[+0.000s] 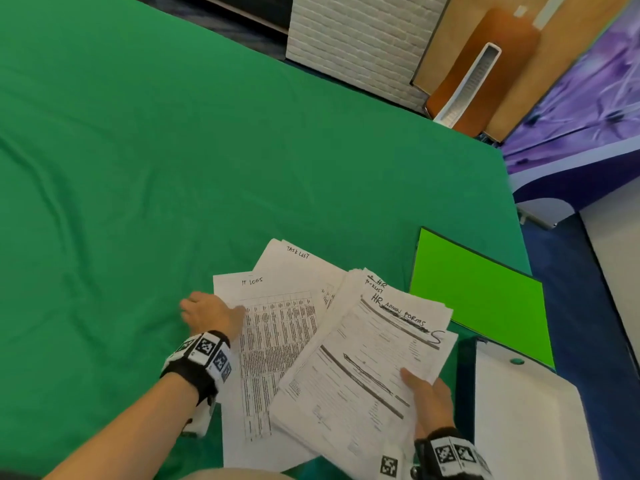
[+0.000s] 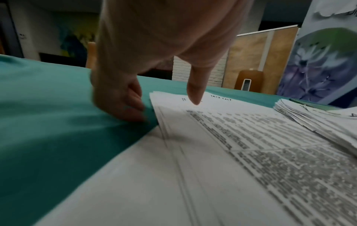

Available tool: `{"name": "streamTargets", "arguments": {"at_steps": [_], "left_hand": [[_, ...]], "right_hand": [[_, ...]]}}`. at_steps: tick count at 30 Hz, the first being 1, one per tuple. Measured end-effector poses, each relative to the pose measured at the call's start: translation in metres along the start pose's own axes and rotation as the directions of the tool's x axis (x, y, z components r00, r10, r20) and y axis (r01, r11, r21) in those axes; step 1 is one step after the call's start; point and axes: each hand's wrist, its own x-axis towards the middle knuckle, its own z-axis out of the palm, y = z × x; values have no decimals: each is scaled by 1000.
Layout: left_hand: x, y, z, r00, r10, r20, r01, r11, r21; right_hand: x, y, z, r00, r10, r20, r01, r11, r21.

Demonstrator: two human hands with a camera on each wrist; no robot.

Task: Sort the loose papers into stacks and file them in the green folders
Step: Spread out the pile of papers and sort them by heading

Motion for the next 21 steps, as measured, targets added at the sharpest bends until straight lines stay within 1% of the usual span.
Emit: {"name": "streamTargets", "arguments": {"at_steps": [2,4,6,8,9,10,11,13,15,16,17,20,21], "left_hand": [[4,-6,2,994,36,107,-27,996,-89],[3,-7,4,972,170,163,-157,984,-89],[-3,-2,1,939,327,108,-323,945,-56],[-6,5,-2,883,467,39,-464,883,-66],[-7,8,-4,850,525,46,-521,850,-84],[-7,10,-3,820,565,87,-558,824,-94],[-8,11,-2,797,584,152,-578,812,-86],[-12,12,1,746,601,287,-622,783,-24],[-19,13,4,683,626,376,-670,742,-17],[-22,13,7,668,626,401,-674,738,-30],[-24,12,9,675,615,406,-667,745,-20],[-23,12,13,765,524,373,-601,789,124],[-22,13,14,783,499,372,-586,792,170]], "right_hand": [[-4,2,-1,1000,3,-6,-3,1000,19],[-8,1,-4,1000,-4,13,4,1000,25],[-13,-4,-9,999,-23,24,22,999,42],[-17,-10,-18,998,-57,15,56,996,64],[-19,-12,-22,997,-75,-6,75,995,59],[-20,-13,-26,995,-97,-26,98,994,38],[-20,-12,-28,992,-113,-53,113,994,3],[-17,-6,-30,986,-140,-94,134,989,-59],[-12,2,-29,985,-125,-121,117,990,-73],[-9,7,-30,985,-110,-133,101,992,-76],[-7,11,-29,986,-88,-140,77,993,-84],[4,22,-30,990,-49,-132,34,994,-108],[7,25,-30,991,-39,-127,24,993,-119]]}}
